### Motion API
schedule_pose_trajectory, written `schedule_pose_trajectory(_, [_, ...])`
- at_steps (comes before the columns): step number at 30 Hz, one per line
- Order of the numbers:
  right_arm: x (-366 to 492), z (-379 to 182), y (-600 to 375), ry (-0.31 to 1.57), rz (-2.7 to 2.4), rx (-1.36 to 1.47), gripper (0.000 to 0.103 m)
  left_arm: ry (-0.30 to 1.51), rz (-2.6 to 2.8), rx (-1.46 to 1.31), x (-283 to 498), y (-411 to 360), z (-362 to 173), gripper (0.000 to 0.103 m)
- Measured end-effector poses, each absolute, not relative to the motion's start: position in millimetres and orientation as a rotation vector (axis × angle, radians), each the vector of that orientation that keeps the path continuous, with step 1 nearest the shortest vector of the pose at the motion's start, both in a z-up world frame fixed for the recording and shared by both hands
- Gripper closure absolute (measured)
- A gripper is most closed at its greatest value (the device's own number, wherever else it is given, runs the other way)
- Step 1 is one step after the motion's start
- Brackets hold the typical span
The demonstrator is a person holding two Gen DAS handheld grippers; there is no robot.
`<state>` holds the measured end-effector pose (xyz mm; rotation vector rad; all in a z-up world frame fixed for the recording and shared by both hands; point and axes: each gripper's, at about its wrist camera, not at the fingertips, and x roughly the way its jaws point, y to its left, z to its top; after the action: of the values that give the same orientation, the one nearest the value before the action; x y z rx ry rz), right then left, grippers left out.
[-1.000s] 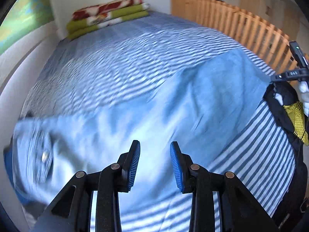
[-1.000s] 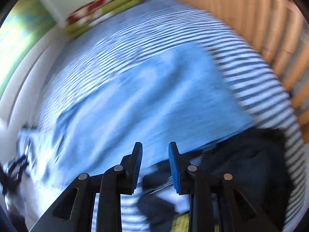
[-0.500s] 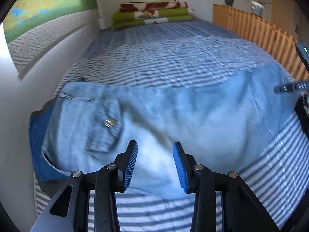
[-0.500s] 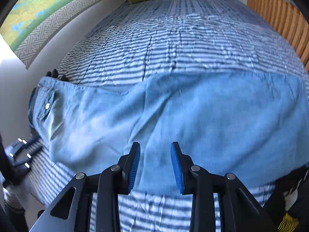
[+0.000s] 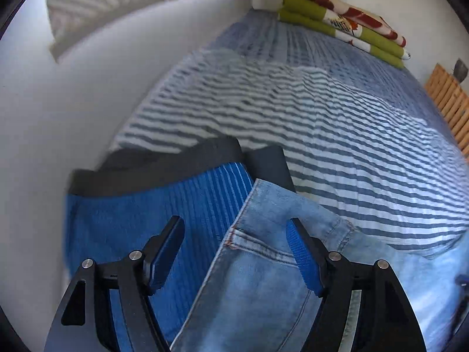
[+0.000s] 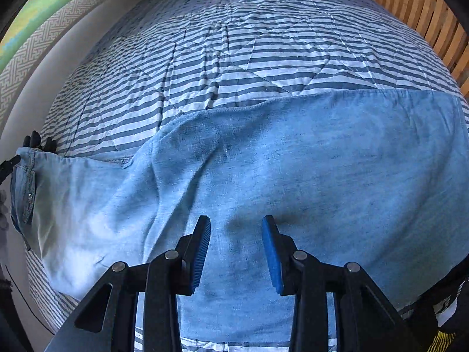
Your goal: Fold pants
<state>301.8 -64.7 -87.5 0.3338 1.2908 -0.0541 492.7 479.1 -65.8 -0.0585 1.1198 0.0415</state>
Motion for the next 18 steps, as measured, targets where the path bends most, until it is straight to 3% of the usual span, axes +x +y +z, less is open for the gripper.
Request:
schedule_pose_trajectory(5, [309, -96, -56, 1.299, -0.062, 0.289, 0.070, 1.120, -0.009, -0.193, 496, 484, -83, 0.024])
schedule_pose_trajectory(6, [311, -98, -54, 1.302, -0.063, 0.284, 0.070, 1.095, -0.029, -0.190, 494, 479, -83, 0.038])
schedule_pose_trajectory(7, [314, -101, -53, 1.306, -0.064, 0.283, 0.070, 1.087, -0.042, -0.147, 490, 470, -81, 0.059])
schedule_pose_trajectory(10, [320, -104, -52, 1.308, -0.072, 0.287, 0.070, 1.049, -0.056, -0.048, 481, 449, -78, 0.087])
schedule_pose_trajectory(18, [335, -94, -64, 1.254, -0.135, 0.287, 0.070, 0.851, -0.079, -0.125, 428, 464, -9, 0.093])
